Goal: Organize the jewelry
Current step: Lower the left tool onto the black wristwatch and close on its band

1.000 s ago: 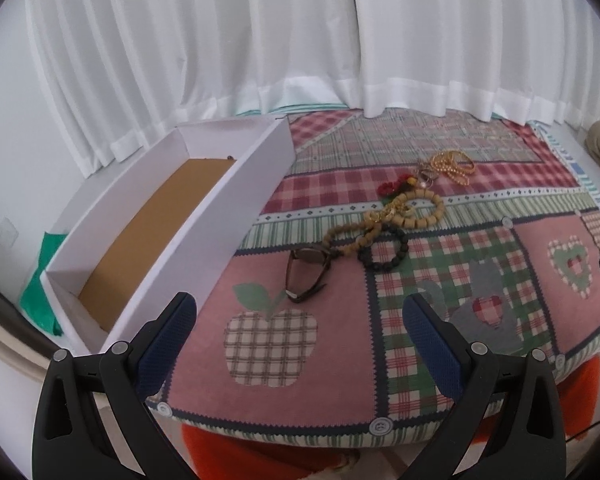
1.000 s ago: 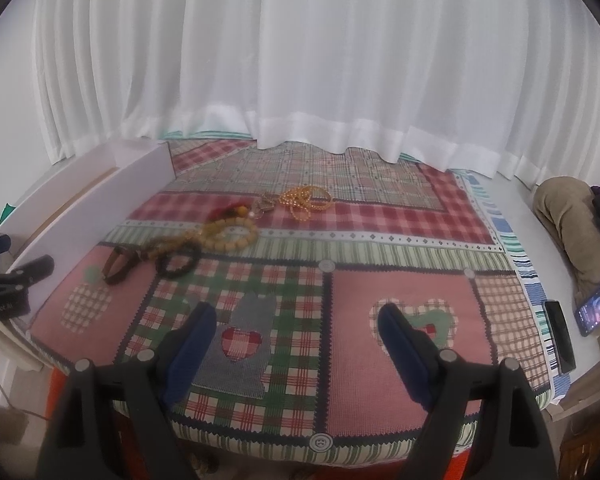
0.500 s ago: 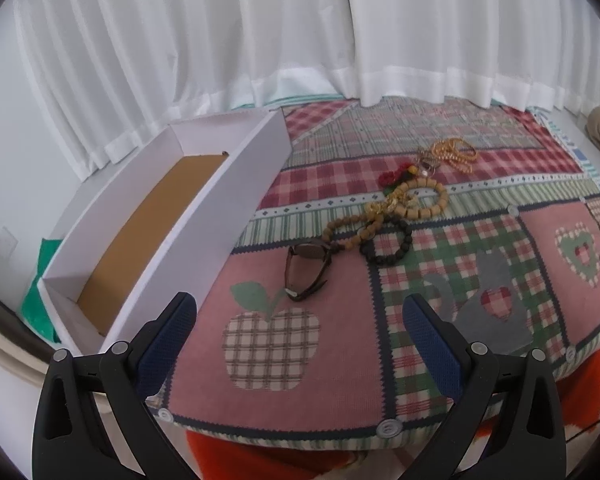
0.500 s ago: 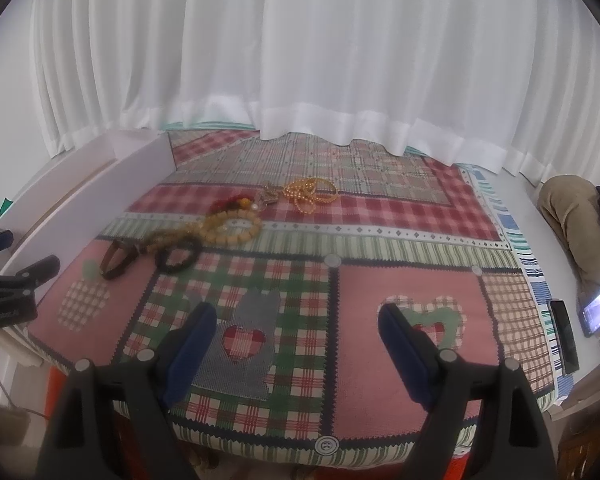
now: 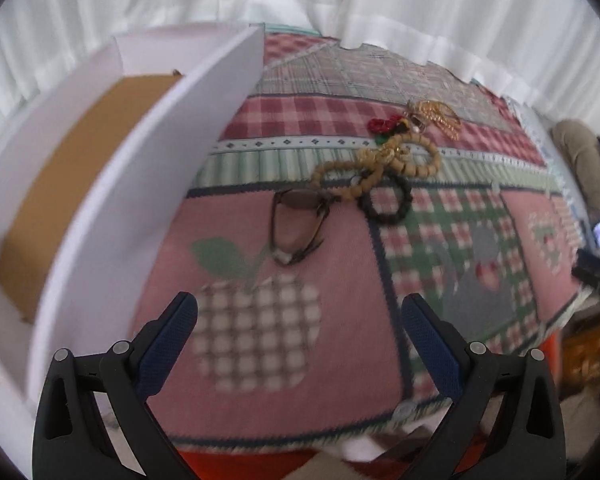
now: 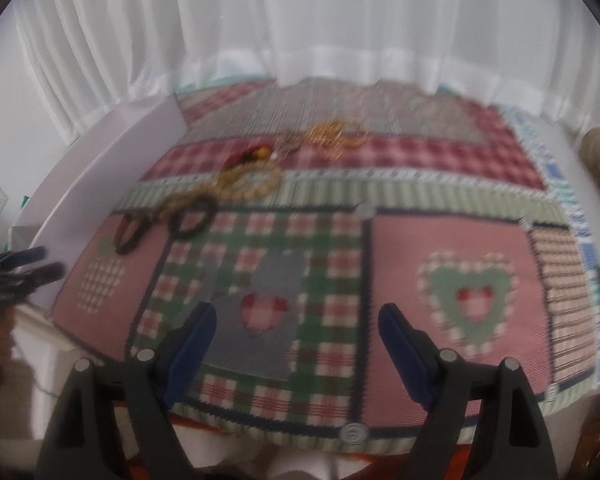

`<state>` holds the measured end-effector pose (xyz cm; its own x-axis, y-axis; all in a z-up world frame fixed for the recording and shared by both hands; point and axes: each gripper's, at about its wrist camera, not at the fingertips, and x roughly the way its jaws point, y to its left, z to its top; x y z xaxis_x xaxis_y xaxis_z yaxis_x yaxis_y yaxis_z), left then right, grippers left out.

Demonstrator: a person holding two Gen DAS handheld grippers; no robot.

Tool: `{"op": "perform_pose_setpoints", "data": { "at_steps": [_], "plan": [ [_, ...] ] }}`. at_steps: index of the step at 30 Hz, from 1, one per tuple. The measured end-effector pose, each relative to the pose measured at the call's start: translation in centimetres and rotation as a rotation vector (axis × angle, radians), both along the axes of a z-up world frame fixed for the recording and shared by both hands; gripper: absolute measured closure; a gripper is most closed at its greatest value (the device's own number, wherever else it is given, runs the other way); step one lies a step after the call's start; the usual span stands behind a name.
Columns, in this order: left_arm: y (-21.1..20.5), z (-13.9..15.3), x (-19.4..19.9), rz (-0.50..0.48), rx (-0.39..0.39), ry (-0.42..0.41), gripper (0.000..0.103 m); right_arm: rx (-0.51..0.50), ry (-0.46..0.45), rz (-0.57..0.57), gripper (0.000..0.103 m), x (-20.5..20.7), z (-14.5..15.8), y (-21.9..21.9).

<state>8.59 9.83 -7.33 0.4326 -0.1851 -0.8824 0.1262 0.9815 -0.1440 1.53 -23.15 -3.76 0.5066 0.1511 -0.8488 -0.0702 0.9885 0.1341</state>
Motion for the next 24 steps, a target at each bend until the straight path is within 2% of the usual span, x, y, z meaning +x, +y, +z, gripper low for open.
{"op": "perform_pose_setpoints", "data": {
  "at_steps": [2, 4, 7, 9, 11, 14, 15, 19, 20, 21, 23, 24],
  "plan": [
    [-0.1, -0.9, 2.1, -0.001, 0.006, 0.003, 0.002, 0.014, 0.014, 0.003, 0.018, 0.1, -0.4, 0.2],
    [0.4, -2.1, 4.1, 0.018, 0.026, 0.024, 0.011, 0.015, 0.021, 0.002, 0.018, 0.2, -0.5, 0.3],
    [2.2, -4.2, 6.6, 0.053, -0.059, 0.101, 0.018, 0.011, 0.019, -0.017, 0.018, 0.2, -0.2, -0.4],
    [2.6, -5.2, 7.4, 0.064, -0.057, 0.131, 0.022, 0.000, 0.013, -0.029, 0.018, 0.5, 0.3, -0.9],
    [2.4, -5.9, 7.9, 0.058, -0.034, 0.148, 0.029, -0.003, 0.005, -0.021, 0.018, 1.6, 0.7, -1.2],
    [1.6, -6.4, 8.1, 0.036, -0.043, 0.155, 0.035, 0.025, 0.006, 0.010, 0.018, 5.0, 1.2, -1.4],
    [1.4, -6.5, 8.1, 0.027, -0.037, 0.154, 0.040, 0.049, 0.019, 0.022, 0.018, 6.5, 1.0, -1.4],
    [0.8, -6.9, 8.4, 0.022, 0.020, 0.155, 0.078, 0.142, 0.091, 0.033, 0.018, 12.5, 0.0, -0.8],
    [0.9, -7.0, 8.6, 0.023, 0.028, 0.154, 0.085, 0.180, 0.116, 0.038, 0.019, 14.6, -0.4, -0.6],
    [0.9, -6.9, 8.6, 0.023, 0.019, 0.158, 0.096, 0.212, 0.133, 0.039, 0.019, 16.1, -0.7, -0.6],
    [1.2, -6.9, 8.5, 0.037, -0.010, 0.165, 0.098, 0.264, 0.155, 0.003, 0.021, 19.1, -1.3, -1.0],
    [1.3, -6.8, 8.6, 0.047, -0.016, 0.166, 0.099, 0.267, 0.162, -0.017, 0.031, 20.1, -1.4, -1.1]
  ]
}}
